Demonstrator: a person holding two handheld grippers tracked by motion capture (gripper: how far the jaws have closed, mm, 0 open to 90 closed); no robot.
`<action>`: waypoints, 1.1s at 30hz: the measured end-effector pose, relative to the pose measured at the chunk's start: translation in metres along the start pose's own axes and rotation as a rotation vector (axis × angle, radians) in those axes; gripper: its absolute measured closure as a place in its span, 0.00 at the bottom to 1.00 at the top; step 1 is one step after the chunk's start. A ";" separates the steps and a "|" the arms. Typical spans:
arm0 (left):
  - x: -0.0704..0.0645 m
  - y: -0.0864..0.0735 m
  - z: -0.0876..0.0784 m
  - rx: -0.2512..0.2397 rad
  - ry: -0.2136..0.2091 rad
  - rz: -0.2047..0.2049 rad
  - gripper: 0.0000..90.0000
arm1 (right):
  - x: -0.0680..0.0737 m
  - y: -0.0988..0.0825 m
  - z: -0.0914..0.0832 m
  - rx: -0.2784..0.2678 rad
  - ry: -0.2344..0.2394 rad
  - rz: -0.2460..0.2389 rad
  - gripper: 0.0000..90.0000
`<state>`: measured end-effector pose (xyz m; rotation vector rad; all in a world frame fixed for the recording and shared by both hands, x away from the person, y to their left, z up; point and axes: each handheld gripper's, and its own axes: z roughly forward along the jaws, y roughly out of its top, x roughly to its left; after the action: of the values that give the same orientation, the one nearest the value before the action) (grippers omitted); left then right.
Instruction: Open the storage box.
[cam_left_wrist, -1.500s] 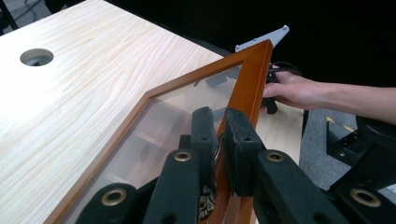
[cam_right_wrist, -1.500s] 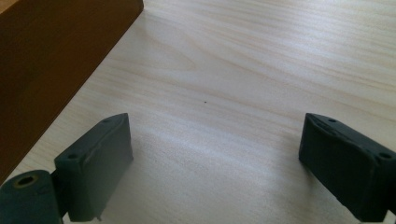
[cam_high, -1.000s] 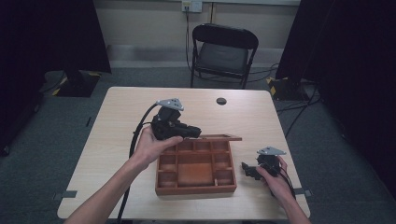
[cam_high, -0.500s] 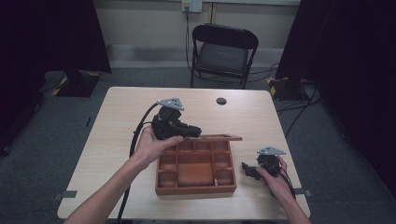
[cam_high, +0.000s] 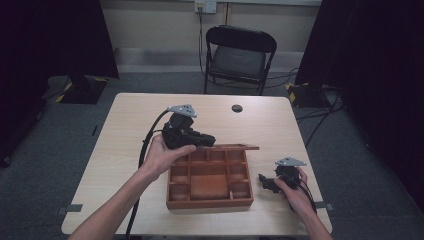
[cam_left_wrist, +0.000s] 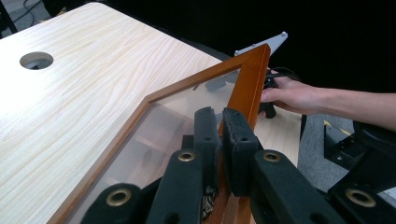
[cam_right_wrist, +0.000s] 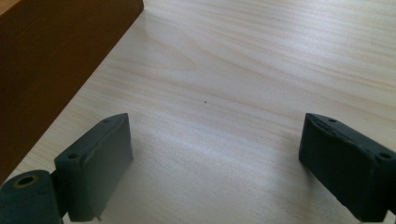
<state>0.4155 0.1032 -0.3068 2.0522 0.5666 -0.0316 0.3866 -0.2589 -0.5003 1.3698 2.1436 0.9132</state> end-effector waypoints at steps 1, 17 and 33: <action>0.000 0.000 0.000 0.005 0.000 0.001 0.94 | 0.000 0.000 0.000 0.000 0.000 0.000 0.10; -0.001 0.001 0.000 0.002 0.005 0.002 0.94 | 0.000 0.000 0.000 0.000 0.000 0.000 0.10; 0.000 0.001 0.001 0.006 0.002 -0.001 0.94 | 0.000 0.000 0.000 0.000 0.000 0.000 0.10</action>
<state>0.4163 0.1021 -0.3066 2.0584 0.5694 -0.0321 0.3867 -0.2590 -0.5003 1.3694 2.1436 0.9133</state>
